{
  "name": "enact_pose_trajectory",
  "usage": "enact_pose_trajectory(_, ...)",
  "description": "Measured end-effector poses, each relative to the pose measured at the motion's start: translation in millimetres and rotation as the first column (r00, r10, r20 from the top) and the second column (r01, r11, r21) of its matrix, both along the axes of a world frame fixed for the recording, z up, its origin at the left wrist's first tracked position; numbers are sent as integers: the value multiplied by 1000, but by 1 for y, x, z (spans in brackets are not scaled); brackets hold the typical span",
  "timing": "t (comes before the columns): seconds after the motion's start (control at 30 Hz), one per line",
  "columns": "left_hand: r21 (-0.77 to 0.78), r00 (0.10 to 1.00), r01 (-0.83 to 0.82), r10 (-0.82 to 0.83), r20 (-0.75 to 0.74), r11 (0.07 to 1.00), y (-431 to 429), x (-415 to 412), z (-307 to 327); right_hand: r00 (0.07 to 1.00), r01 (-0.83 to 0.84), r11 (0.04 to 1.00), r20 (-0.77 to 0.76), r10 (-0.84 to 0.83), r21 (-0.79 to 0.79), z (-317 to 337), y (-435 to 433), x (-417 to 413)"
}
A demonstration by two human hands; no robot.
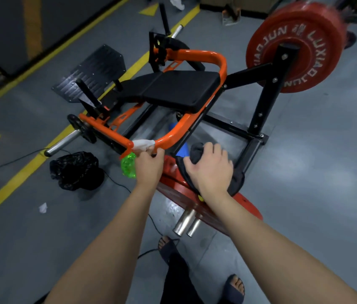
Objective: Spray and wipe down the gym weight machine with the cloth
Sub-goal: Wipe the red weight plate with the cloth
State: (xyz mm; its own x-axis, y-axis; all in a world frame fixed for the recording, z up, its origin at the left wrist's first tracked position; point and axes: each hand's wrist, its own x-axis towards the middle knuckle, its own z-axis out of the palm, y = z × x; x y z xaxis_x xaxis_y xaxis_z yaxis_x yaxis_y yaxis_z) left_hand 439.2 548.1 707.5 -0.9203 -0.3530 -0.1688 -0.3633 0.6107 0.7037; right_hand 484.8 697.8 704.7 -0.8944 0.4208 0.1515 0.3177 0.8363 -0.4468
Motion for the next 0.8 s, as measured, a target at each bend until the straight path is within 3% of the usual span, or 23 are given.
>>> enact_pose_trajectory(0.13,-85,999,-32,32,-9,996,12,18,1,994,-112,992,12,113,-65,9,-10,-7)
enact_pose_trajectory(0.23,-145,991,52,-70,-116,988,29,31,-5,958,-287,955,-18,287,-76,7,0,12)
enact_pose_trajectory(0.33,-137,987,67,-86,-138,988,49,38,-14,947,-313,947,-96,306,-69,-9,27,57)
enact_pose_trajectory(0.47,-126,988,63,-80,-133,990,69,48,-21,984,-130,949,-154,88,-287,-48,86,116)
enact_pose_trajectory(0.57,-170,972,52,-89,-217,984,74,57,-27,983,181,836,81,-162,-519,-66,113,123)
enact_pose_trajectory(0.63,-213,963,15,-72,-261,977,77,58,-30,928,362,789,274,-253,-496,-68,120,103)
enact_pose_trajectory(0.67,-230,955,4,-72,-288,973,78,58,-32,910,389,817,318,-268,-426,-64,119,92)
enact_pose_trajectory(0.73,-234,939,11,-90,-331,972,80,61,-25,921,348,881,291,-258,-321,-47,107,73)
enact_pose_trajectory(0.8,-213,951,8,-74,-301,977,78,57,-24,956,269,902,208,-207,-337,-29,87,57)
